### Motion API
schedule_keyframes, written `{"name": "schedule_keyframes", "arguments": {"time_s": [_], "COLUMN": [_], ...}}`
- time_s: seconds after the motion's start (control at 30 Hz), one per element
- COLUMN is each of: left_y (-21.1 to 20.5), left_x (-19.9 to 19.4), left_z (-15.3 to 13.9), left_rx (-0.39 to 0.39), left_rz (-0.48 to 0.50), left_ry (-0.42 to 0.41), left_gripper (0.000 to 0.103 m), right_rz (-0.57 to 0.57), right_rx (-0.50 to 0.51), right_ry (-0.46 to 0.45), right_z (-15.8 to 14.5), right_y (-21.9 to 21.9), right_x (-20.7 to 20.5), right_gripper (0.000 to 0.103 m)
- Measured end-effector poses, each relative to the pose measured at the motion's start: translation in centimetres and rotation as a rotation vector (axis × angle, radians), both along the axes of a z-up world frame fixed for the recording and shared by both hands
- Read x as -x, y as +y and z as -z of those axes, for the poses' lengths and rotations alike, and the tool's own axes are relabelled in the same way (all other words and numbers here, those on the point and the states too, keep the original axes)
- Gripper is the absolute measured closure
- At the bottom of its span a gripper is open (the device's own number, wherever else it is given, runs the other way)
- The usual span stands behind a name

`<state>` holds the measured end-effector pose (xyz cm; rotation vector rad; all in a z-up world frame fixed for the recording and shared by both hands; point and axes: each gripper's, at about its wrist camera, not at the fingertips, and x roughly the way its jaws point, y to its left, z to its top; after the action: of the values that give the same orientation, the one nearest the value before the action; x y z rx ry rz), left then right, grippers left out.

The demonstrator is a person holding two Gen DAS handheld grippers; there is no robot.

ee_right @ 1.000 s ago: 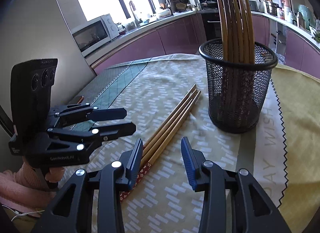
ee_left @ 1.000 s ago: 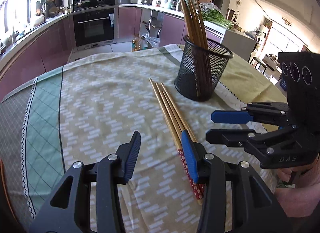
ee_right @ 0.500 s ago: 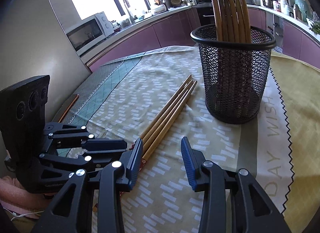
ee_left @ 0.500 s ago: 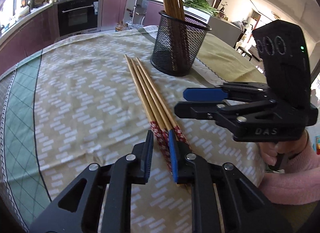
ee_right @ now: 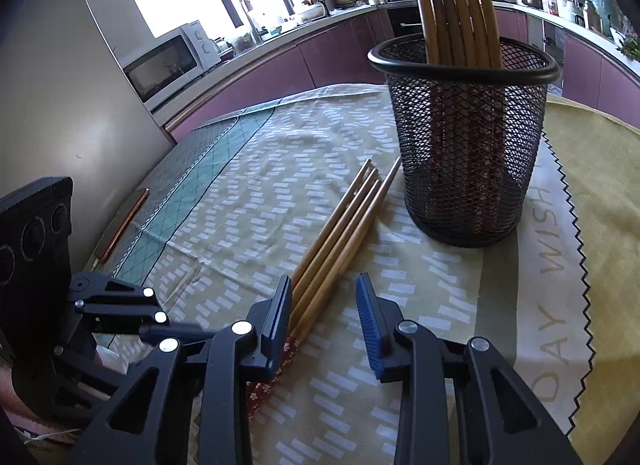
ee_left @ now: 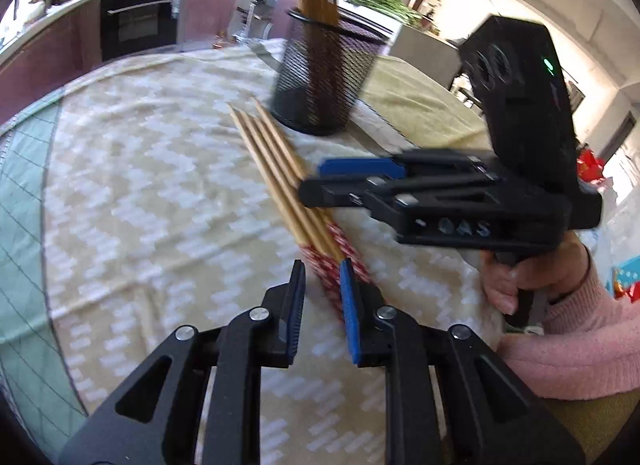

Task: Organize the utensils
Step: 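Move both tools back to the chopstick pile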

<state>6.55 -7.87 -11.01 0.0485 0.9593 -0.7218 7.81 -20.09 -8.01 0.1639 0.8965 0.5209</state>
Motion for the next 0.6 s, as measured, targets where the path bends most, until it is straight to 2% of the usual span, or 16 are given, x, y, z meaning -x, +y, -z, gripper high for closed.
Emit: {"name": "schedule_keyframes", "arguments": {"time_s": [0.3, 0.6], "left_y": [0.1, -1.1], "left_x": [-3.4, -5.2], "left_z": [-0.9, -0.8], "left_rx": [-0.027, -0.079], "left_rz": [-0.067, -0.053], "left_ry": [-0.046, -0.053], "left_gripper": [0.085, 0.078], "right_rz": [0.012, -0.004], "right_rx": [0.074, 0.132], "right_ry": [-0.012, -0.011], "right_z": [-0.2, -0.3], "right_y": [0.3, 0.2], "right_x": [-0.4, -0.3], "right_gripper": [0.078, 0.083]}}
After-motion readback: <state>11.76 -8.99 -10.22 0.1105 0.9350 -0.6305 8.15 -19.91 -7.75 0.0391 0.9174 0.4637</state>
